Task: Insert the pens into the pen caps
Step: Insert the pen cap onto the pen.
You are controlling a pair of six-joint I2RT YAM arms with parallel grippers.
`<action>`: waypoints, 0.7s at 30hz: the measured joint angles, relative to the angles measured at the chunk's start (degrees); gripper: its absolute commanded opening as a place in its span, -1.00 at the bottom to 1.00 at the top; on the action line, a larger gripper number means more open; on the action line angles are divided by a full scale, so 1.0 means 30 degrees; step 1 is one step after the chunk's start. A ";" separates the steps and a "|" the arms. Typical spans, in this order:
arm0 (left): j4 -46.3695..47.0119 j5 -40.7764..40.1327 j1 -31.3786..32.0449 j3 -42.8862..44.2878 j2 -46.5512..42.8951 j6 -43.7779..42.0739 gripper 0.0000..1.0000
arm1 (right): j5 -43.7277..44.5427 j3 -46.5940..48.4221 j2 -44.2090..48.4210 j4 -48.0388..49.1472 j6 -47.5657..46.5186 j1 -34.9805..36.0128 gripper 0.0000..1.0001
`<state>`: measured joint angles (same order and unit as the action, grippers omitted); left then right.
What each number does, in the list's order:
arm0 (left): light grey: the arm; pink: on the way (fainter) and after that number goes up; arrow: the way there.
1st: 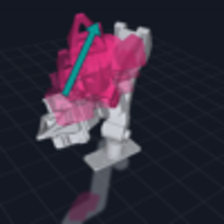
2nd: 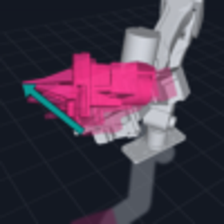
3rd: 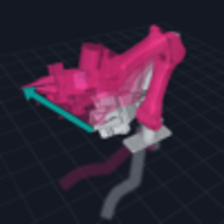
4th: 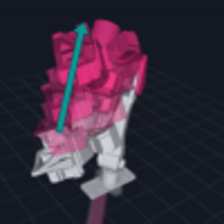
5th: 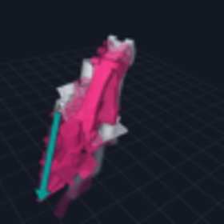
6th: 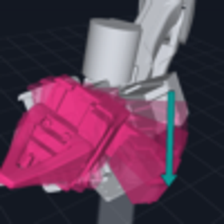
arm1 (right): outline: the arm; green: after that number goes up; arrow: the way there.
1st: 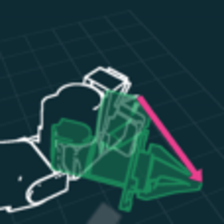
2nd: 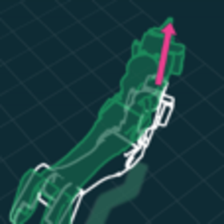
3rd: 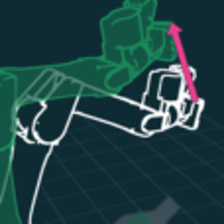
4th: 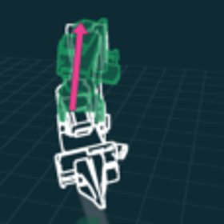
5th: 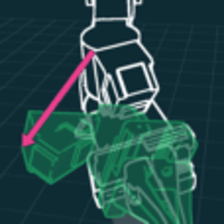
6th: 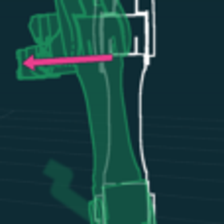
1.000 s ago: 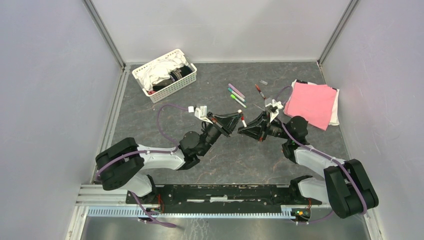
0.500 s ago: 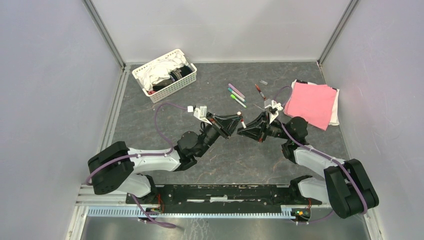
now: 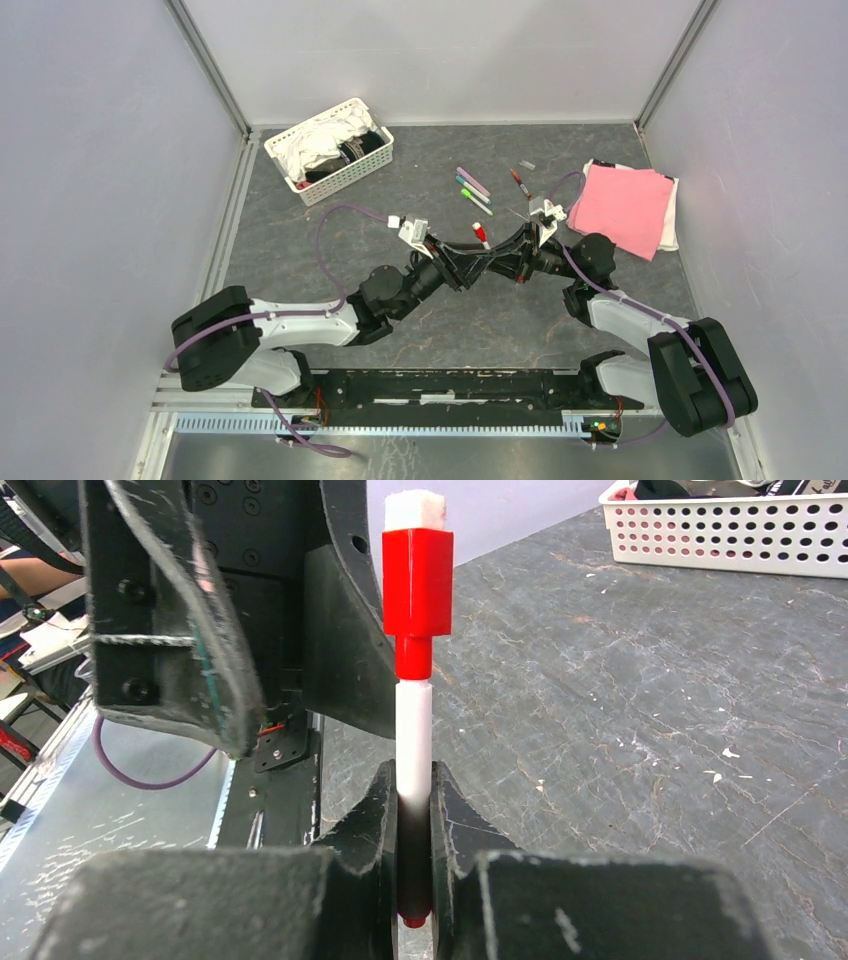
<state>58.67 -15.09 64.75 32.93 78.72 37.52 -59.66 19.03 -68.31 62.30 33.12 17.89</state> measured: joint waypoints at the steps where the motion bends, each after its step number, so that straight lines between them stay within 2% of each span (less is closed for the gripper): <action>1: -0.0211 0.0015 0.0036 -0.0007 -0.0160 -0.0007 0.21 | 0.0015 0.0000 0.0000 0.0000 0.0000 0.0000 -1.00; 5: -0.1887 0.0015 0.0087 0.0000 -0.1443 -0.0117 0.51 | 0.0087 0.0000 0.0000 0.0000 -0.0007 0.0000 -1.00; 7: -0.3118 -0.0117 0.0087 0.0138 -0.2091 -0.0299 0.77 | 0.0087 0.0000 0.0000 0.0000 0.0000 0.0000 -1.00; 11: -0.5982 -0.0918 0.0087 0.1246 -0.2834 -0.0736 0.99 | 0.0087 0.0000 0.0000 0.0000 -0.0007 0.0000 -1.00; 17: -0.8750 -0.1464 -0.0138 0.3089 -0.3111 -0.1202 1.00 | 0.0080 0.0000 0.0000 0.0000 0.0000 0.0000 -1.00; 21: -0.9959 -0.1435 -0.0590 0.4131 -0.3075 -0.1311 0.87 | 0.0080 0.0000 -0.0007 0.0000 0.0000 0.0000 -1.00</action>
<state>28.80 -19.40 62.98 45.32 69.49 33.58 -59.42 19.03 -68.34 62.30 33.12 17.89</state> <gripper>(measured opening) 0.983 0.114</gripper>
